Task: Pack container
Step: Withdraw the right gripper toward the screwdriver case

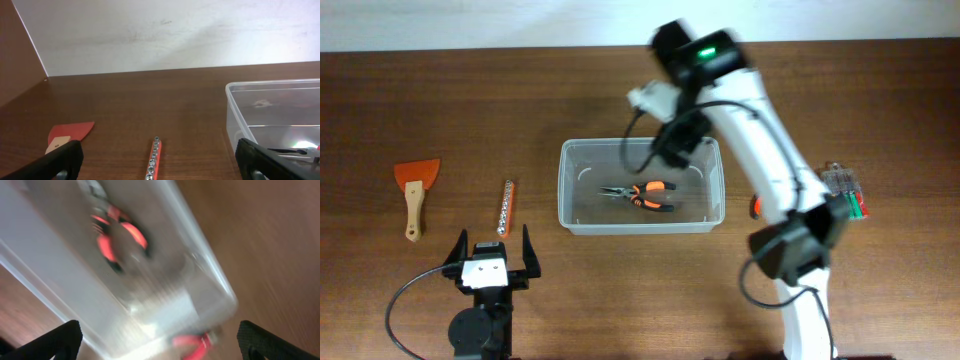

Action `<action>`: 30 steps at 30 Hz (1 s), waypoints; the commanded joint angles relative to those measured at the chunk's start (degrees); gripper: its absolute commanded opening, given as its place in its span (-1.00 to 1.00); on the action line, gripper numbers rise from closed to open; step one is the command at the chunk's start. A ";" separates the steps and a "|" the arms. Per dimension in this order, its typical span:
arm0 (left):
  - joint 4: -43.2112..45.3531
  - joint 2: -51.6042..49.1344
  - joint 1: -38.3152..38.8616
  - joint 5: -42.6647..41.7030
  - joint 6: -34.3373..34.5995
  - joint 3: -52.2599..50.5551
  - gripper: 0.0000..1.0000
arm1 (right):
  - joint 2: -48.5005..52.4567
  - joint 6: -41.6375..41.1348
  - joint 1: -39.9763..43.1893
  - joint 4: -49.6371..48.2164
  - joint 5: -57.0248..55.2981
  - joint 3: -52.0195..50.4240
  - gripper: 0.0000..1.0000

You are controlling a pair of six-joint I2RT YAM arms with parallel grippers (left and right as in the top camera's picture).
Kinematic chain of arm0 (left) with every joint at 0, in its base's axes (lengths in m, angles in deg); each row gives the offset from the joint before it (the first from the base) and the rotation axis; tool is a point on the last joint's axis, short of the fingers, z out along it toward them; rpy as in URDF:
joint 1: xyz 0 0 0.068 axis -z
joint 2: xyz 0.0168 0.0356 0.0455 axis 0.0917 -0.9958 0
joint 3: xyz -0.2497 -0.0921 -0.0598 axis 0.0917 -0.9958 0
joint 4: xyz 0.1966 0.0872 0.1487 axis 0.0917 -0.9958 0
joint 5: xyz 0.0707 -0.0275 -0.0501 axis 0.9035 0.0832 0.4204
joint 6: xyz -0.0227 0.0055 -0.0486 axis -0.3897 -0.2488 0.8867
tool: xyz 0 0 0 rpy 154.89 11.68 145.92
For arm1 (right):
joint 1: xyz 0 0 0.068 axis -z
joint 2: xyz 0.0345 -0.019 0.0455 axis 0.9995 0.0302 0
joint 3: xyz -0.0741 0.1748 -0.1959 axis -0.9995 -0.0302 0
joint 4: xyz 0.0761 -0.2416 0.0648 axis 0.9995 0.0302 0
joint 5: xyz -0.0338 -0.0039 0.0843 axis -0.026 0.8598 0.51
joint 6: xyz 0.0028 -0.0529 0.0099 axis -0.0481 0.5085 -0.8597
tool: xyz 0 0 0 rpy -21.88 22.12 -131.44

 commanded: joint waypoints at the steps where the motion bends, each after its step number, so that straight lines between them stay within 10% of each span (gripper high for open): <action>1: -0.07 0.39 0.17 0.20 0.74 -0.20 0.98 | -8.15 -6.86 6.82 0.61 -4.13 1.60 0.97; 18: -0.07 0.39 0.17 0.22 0.74 -0.20 0.98 | -16.57 -4.39 42.34 -2.03 4.28 -5.49 0.97; 30: -0.07 0.39 0.17 0.22 0.74 -0.20 0.99 | -13.73 -4.79 48.13 -12.11 6.01 -16.55 0.97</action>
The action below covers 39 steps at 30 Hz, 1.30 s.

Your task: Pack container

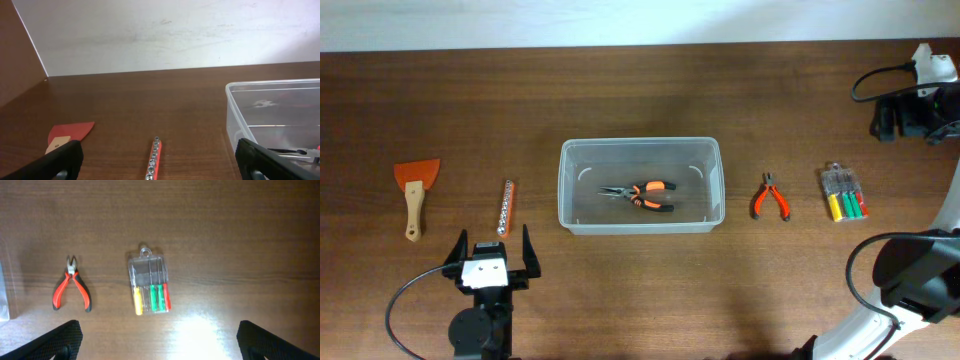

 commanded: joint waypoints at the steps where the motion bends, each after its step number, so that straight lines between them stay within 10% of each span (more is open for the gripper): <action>1: -0.04 0.39 0.17 0.20 0.74 -0.20 0.99 | 0.48 0.35 0.00 -1.36 1.31 -1.62 0.97; 39: -0.04 0.39 0.17 0.22 0.74 -0.20 0.99 | 11.89 -2.29 -1.31 -0.02 -4.92 -11.76 0.97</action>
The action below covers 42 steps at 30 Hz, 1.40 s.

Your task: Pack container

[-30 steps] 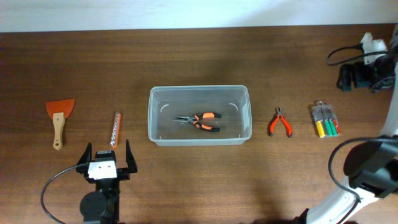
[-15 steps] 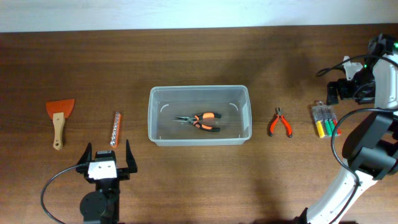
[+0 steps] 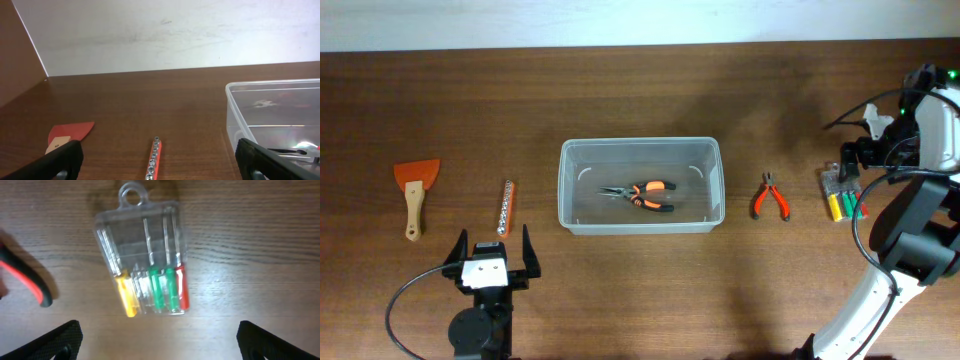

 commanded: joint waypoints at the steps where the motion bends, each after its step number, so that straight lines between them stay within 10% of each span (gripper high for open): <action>1: -0.04 0.39 0.17 0.22 0.74 -0.20 0.99 | -2.97 -0.52 -1.14 1.62 1.40 0.02 0.98; 13: -0.04 0.39 0.17 0.20 0.74 -0.20 0.98 | -19.26 -2.71 -1.60 2.29 3.02 -1.03 0.97; 19: -0.04 0.39 0.17 0.22 0.74 -0.20 0.99 | -26.05 -3.43 -1.49 -9.33 0.20 -17.40 0.97; 29: -0.04 0.39 0.17 0.22 0.74 -0.20 0.98 | -26.05 0.48 -1.49 -25.77 0.20 -29.22 0.97; 42: -0.04 0.39 0.17 0.22 0.74 -0.20 0.99 | -16.20 4.68 -1.44 -22.60 -0.50 -26.40 0.97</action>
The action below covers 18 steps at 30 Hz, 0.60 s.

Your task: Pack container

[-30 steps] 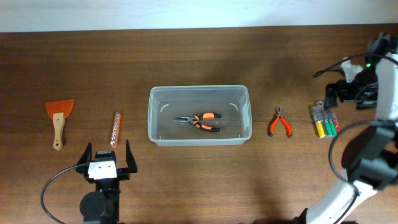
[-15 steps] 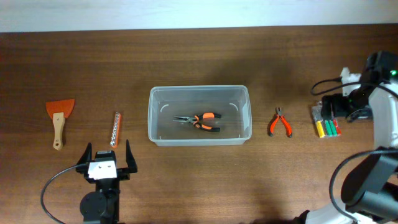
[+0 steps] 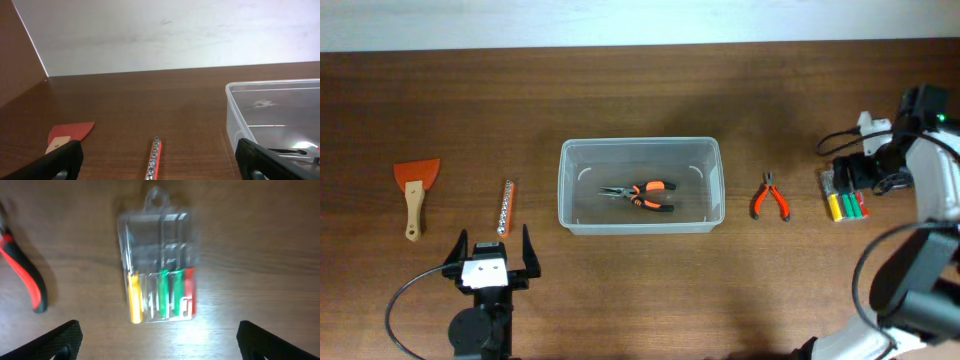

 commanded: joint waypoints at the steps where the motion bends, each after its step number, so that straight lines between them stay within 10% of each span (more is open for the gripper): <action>1: -0.04 0.39 0.17 0.22 0.74 -0.20 0.99 | 4.94 0.28 -0.15 2.23 -0.98 3.41 0.97; 18: -0.04 0.39 0.17 0.22 0.74 -0.20 0.98 | 11.61 0.13 -0.15 4.31 -2.45 10.29 0.97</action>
